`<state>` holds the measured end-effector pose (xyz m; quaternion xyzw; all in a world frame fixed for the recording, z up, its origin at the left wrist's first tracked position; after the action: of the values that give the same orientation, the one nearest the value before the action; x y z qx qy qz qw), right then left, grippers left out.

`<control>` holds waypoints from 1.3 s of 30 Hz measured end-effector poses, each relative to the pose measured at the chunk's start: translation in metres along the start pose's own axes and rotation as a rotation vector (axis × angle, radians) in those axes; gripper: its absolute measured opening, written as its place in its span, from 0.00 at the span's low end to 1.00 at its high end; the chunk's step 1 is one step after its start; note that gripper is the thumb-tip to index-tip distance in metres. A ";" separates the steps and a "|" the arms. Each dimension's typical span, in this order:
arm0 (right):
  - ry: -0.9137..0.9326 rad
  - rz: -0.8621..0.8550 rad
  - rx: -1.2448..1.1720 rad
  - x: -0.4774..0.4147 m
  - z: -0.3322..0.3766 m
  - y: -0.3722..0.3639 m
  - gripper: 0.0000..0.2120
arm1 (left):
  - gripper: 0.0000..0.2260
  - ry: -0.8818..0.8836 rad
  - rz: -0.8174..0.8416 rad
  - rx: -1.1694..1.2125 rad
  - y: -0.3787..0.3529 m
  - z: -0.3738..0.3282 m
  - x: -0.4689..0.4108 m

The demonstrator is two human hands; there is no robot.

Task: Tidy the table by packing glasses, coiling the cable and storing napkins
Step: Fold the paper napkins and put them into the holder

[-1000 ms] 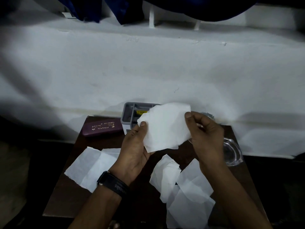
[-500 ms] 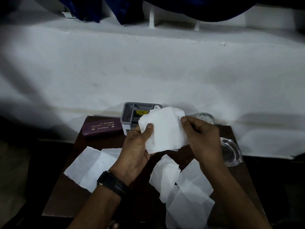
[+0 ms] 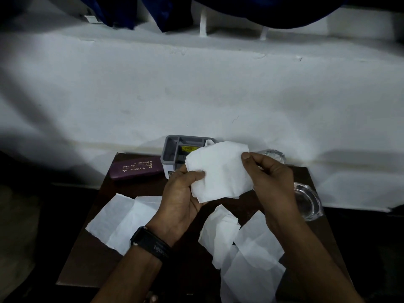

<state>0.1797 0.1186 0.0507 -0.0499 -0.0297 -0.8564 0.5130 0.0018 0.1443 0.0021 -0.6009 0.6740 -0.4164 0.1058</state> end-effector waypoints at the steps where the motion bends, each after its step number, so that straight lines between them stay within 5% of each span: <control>1: -0.033 0.016 -0.039 0.000 -0.002 -0.002 0.05 | 0.17 0.003 -0.005 0.005 0.001 0.001 0.000; 9: -0.385 0.139 -0.332 0.018 -0.029 -0.027 0.05 | 0.18 0.049 0.066 0.024 -0.007 0.003 0.005; 17: 0.009 -0.119 -0.239 0.011 0.018 0.005 0.05 | 0.11 -0.033 -0.092 -0.109 0.015 0.001 -0.003; 20: -0.006 -0.262 -0.474 0.011 0.015 0.020 0.07 | 0.11 -0.020 -0.111 -0.090 0.018 0.001 -0.004; 23: -0.087 -0.211 -0.537 0.009 0.005 0.013 0.06 | 0.13 0.000 -0.097 -0.067 0.017 0.002 -0.004; 28: 0.006 0.016 -0.195 0.014 0.003 -0.019 0.05 | 0.21 0.034 0.027 0.048 0.004 0.007 -0.006; 32: 0.103 -0.076 -0.044 0.018 0.004 -0.019 0.06 | 0.29 0.037 0.126 0.103 -0.005 0.007 -0.005; 39: 0.024 -0.122 -0.050 0.019 -0.011 -0.019 0.03 | 0.15 -0.090 0.085 -0.111 -0.005 0.003 0.000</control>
<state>0.1537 0.1096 0.0418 -0.0504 -0.0052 -0.8871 0.4588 0.0072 0.1429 0.0034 -0.5947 0.7157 -0.3460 0.1201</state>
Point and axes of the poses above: each hand's wrist, its own x-axis away from the middle knuckle, its own y-axis out of the back of the hand, z = x × y, the point moved 9 cm from there along -x, towards the middle knuckle, and after that the axes turned 2 degrees about -y, right-handed, at the moved point
